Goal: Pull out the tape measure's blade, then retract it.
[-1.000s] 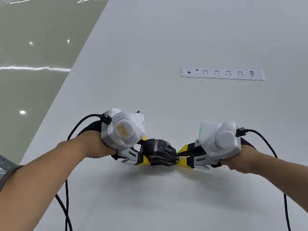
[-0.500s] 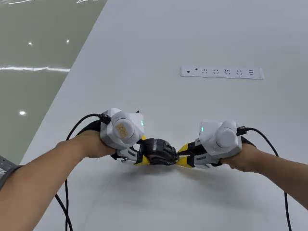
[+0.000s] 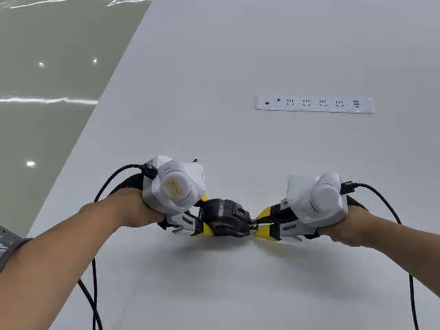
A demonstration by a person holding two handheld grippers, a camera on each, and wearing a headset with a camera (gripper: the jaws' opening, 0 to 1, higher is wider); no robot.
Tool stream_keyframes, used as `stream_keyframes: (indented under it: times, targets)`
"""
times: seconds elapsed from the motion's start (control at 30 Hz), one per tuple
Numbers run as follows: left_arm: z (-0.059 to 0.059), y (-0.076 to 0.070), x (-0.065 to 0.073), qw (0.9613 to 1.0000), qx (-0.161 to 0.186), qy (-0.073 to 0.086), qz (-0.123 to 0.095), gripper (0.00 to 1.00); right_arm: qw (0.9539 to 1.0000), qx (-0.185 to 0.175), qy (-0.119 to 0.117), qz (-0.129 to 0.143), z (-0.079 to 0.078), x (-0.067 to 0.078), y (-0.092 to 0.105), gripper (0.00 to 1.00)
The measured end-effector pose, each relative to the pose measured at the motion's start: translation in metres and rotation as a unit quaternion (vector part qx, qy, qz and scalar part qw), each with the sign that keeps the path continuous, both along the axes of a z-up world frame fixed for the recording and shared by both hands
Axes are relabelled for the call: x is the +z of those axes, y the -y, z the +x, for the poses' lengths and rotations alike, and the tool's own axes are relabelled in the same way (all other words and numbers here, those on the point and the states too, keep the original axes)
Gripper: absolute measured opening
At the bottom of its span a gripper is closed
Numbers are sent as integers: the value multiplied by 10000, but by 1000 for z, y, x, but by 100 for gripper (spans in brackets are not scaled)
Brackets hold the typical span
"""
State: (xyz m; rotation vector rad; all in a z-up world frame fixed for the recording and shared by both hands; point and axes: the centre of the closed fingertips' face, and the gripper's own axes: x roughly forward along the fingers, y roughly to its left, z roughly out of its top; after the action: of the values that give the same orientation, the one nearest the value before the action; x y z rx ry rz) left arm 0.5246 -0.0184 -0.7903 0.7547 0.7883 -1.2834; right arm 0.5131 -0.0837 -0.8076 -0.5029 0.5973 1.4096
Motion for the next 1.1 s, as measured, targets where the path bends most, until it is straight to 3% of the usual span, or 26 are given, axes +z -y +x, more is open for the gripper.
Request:
stream_keyframes:
  times: [1.1]
  targets:
    - [-1, 3, 0, 10000, -10, 4, 0, 26, 10000, -15, 36, -56, -2, -1, 11, 9]
